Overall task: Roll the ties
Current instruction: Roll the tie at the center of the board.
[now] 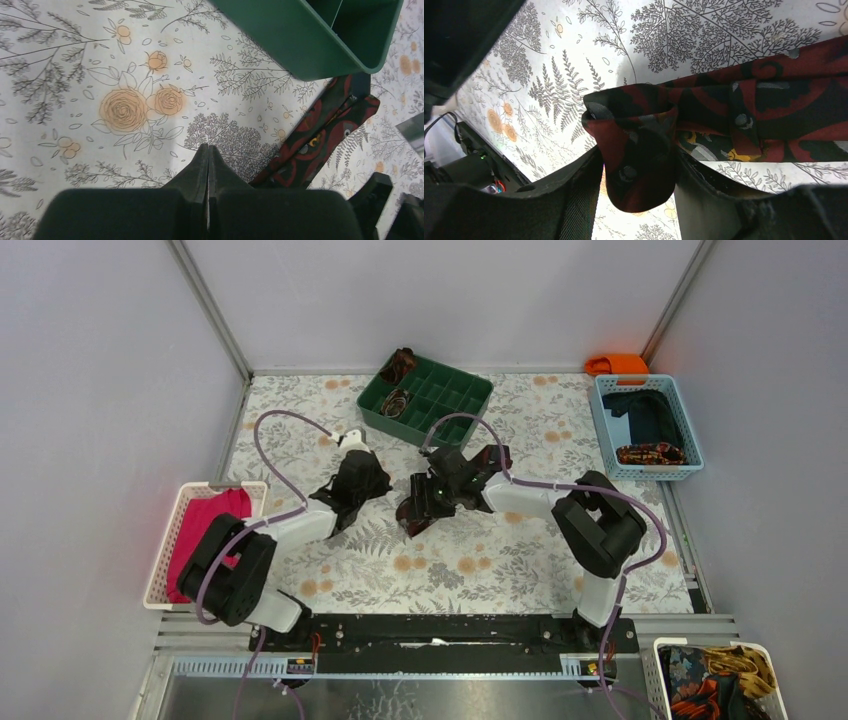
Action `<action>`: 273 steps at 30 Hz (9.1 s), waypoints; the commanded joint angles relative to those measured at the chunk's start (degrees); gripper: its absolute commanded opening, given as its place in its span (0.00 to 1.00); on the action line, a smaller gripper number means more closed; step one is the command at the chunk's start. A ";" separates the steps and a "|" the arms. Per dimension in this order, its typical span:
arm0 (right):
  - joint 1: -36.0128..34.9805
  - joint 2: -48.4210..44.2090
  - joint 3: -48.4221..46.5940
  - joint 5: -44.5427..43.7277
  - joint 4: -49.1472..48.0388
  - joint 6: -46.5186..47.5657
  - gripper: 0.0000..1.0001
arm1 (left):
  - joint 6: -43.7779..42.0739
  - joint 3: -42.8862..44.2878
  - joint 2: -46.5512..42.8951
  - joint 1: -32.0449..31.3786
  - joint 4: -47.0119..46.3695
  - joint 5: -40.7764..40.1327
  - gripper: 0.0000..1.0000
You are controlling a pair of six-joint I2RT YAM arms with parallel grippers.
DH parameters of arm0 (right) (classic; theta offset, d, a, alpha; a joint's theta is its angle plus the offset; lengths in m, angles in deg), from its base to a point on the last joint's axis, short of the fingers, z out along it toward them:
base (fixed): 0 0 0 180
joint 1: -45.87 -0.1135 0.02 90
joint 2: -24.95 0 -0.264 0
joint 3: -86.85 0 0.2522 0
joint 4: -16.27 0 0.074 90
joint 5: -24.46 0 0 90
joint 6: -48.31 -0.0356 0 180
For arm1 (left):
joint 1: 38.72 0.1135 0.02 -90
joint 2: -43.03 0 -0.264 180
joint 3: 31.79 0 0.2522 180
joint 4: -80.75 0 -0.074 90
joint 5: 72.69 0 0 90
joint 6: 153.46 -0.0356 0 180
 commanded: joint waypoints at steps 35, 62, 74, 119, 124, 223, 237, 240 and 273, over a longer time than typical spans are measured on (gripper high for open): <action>0.47 -3.98 -7.62 -14.26 15.43 10.06 0.64 | -3.19 6.79 19.47 -4.90 -9.34 3.06 0.00; -0.97 -21.95 8.91 -15.49 10.39 9.94 0.53 | -9.70 11.39 21.06 -4.99 -5.33 -0.21 0.00; -1.97 -19.44 15.58 -14.66 3.43 6.92 0.00 | -6.61 5.35 22.48 -4.93 -13.70 10.77 0.00; -3.16 -12.45 4.65 -23.36 9.20 13.51 0.08 | -6.81 10.34 20.09 -1.17 -2.41 0.07 0.00; -5.59 -16.55 1.99 -29.40 15.07 19.09 0.18 | -4.07 12.77 12.64 -1.17 6.02 -8.67 0.00; -0.41 9.02 -14.51 8.85 10.40 7.87 0.49 | -2.92 2.83 -30.07 -3.10 20.71 -16.01 0.00; 6.05 8.86 -8.48 12.53 8.44 9.42 0.67 | -1.79 2.29 -19.26 -3.10 12.31 -9.75 0.00; 6.05 8.20 -8.68 11.05 9.75 11.21 0.71 | -1.46 1.90 -15.68 -3.10 9.95 -7.98 0.00; 6.28 0.18 -11.77 2.21 16.89 19.72 0.83 | -1.38 3.32 3.01 -4.55 -1.69 0.01 0.00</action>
